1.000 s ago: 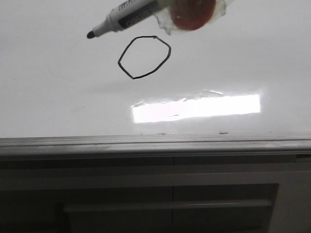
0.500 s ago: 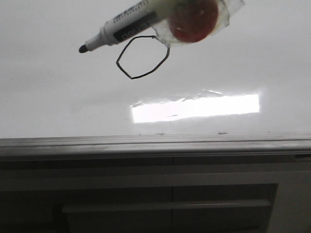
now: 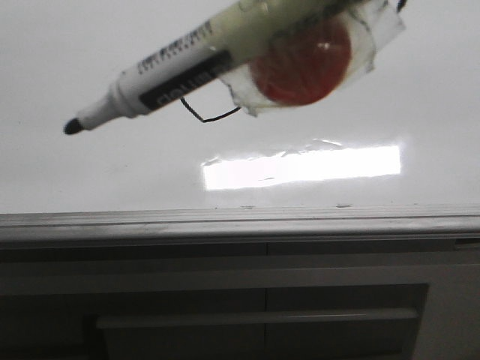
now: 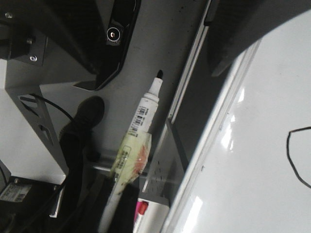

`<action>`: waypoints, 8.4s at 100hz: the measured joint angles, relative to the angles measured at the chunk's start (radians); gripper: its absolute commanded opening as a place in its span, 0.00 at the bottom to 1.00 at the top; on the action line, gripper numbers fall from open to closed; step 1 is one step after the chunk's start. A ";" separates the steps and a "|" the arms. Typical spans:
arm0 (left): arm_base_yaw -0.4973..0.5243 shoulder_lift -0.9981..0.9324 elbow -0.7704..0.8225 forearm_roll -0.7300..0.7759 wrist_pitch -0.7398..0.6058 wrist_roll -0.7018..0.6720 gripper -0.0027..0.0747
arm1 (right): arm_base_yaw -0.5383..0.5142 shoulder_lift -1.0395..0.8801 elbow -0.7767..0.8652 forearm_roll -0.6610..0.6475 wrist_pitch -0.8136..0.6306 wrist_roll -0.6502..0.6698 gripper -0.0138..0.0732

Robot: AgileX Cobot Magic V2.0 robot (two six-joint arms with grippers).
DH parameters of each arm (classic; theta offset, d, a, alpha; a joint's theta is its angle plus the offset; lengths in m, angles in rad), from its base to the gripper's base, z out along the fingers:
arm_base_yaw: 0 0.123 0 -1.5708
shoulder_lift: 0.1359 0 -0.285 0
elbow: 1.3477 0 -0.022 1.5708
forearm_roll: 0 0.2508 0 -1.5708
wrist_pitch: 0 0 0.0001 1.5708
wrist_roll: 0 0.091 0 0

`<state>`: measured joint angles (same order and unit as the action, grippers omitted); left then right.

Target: Write number 0 on whiteboard

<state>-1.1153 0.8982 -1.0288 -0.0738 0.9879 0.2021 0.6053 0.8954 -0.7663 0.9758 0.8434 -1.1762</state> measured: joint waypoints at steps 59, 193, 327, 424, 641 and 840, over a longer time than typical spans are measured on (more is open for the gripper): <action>0.000 0.109 -0.032 -0.038 0.051 0.023 0.57 | 0.238 0.038 -0.101 -0.005 -0.104 -0.036 0.10; -0.009 0.143 -0.031 -0.009 0.037 0.071 0.01 | 0.260 0.047 -0.101 -0.025 -0.185 -0.039 0.21; 0.340 0.195 0.214 0.283 -0.634 -0.813 0.01 | -0.255 -0.300 0.113 -0.070 -0.163 0.019 0.08; 0.399 0.400 0.214 0.212 -0.774 -0.817 0.01 | -0.255 -0.300 0.114 -0.068 -0.168 0.064 0.08; 0.466 0.391 0.248 0.100 -0.779 -0.820 0.53 | -0.255 -0.300 0.114 -0.038 -0.150 0.068 0.08; 0.473 -0.565 0.606 0.331 -0.516 -0.817 0.01 | -0.257 -0.621 0.373 -0.128 -0.379 0.068 0.07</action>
<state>-0.6423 0.3329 -0.4228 0.2570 0.4721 -0.6146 0.3479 0.2742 -0.3932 0.8481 0.4641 -1.1086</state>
